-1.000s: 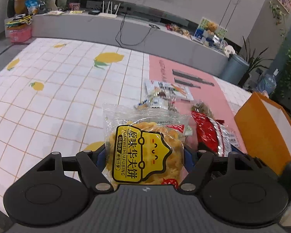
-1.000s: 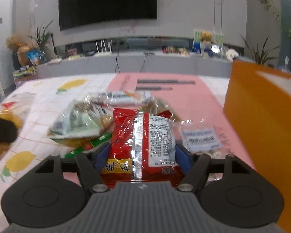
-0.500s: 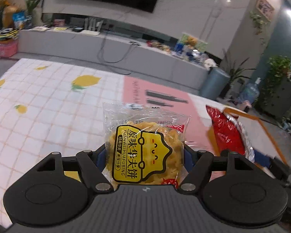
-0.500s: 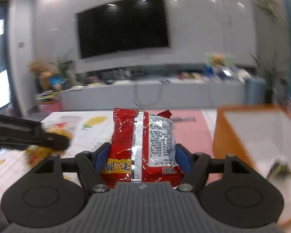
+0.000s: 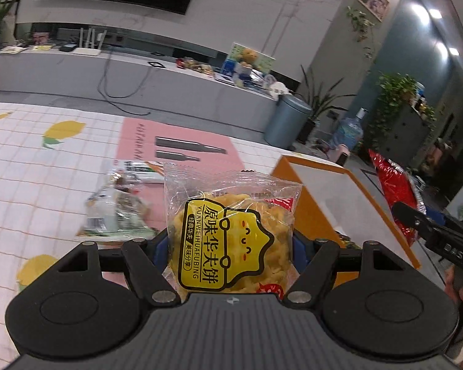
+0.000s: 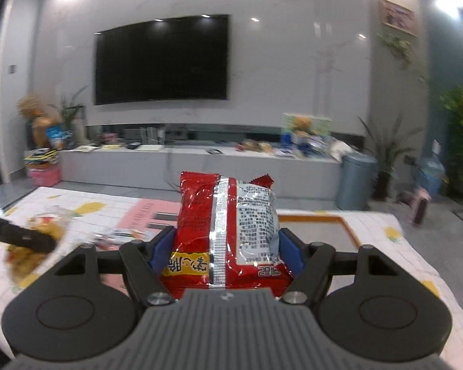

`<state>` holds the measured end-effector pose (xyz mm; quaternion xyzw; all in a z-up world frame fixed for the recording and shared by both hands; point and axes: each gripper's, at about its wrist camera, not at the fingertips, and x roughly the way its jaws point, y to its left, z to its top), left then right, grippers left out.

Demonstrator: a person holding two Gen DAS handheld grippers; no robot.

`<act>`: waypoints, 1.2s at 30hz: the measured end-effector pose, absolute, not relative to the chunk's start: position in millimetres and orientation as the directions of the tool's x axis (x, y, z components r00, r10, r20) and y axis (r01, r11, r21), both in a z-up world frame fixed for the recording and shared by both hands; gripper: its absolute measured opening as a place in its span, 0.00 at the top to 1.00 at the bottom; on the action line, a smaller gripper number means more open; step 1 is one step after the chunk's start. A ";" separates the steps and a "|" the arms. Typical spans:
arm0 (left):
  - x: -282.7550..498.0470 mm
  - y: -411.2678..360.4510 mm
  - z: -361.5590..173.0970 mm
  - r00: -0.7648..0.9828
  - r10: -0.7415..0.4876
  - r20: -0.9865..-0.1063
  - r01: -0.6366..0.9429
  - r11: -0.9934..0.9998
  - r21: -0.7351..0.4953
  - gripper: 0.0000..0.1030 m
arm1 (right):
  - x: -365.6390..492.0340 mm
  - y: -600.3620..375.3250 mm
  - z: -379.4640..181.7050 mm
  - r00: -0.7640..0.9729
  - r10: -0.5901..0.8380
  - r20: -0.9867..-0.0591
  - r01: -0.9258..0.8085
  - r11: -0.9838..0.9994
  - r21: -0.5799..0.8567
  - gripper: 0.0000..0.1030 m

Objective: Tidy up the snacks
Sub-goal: 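Carry the red spicy pack into the orange box and open the right gripper, then carry the yellow-labelled bread bag over the orange box with the left gripper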

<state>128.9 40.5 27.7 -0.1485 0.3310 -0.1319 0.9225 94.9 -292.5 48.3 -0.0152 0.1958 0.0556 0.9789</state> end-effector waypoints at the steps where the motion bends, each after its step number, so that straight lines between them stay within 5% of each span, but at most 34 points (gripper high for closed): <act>1: 129.1 37.0 26.3 0.742 -0.345 -0.574 0.147 0.920 -0.363 0.19 | 99.7 -303.7 42.0 0.911 0.095 -0.401 -0.100 0.995 0.008 0.32; 13: 128.9 4.3 17.1 0.710 -0.393 -0.584 0.208 0.910 -0.360 0.19 | 140.9 -342.7 -13.1 0.738 -0.043 -0.674 0.041 0.999 -0.019 0.32; 21: 125.4 5.4 17.9 0.712 -0.389 -0.585 0.205 0.911 -0.357 0.19 | 147.8 -342.6 -24.6 0.675 -0.057 -0.736 0.038 0.998 -0.042 0.27; 23: 125.3 5.3 18.0 0.711 -0.387 -0.587 0.207 0.913 -0.351 0.19 | 146.6 -343.5 -28.0 0.671 -0.078 -0.738 0.051 0.997 -0.059 0.09; 36: 96.8 -22.8 32.5 0.693 -0.403 -0.597 0.270 0.914 -0.303 0.19 | 125.4 -358.7 14.7 0.813 -0.082 -0.577 0.175 0.979 0.107 0.09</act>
